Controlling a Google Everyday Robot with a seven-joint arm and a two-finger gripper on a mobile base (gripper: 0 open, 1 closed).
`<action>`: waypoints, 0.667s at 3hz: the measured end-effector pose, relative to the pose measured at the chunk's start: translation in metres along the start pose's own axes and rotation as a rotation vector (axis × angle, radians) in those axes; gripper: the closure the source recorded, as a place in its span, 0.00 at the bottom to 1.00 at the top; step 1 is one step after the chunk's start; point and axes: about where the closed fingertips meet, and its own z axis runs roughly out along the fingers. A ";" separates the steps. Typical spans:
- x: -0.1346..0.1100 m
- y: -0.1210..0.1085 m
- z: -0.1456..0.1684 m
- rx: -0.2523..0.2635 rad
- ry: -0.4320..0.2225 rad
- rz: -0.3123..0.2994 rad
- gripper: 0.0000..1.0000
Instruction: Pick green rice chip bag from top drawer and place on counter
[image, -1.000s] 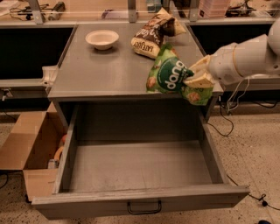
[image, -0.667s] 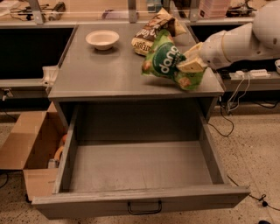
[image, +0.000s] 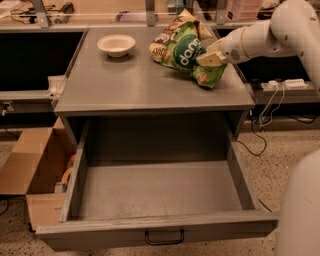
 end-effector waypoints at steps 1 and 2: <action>0.003 -0.018 0.009 0.004 -0.037 0.043 0.63; 0.001 -0.022 0.010 0.010 -0.047 0.044 0.38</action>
Offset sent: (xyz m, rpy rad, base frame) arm 0.0184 -0.0053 -0.0026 0.0515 0.0034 -0.0152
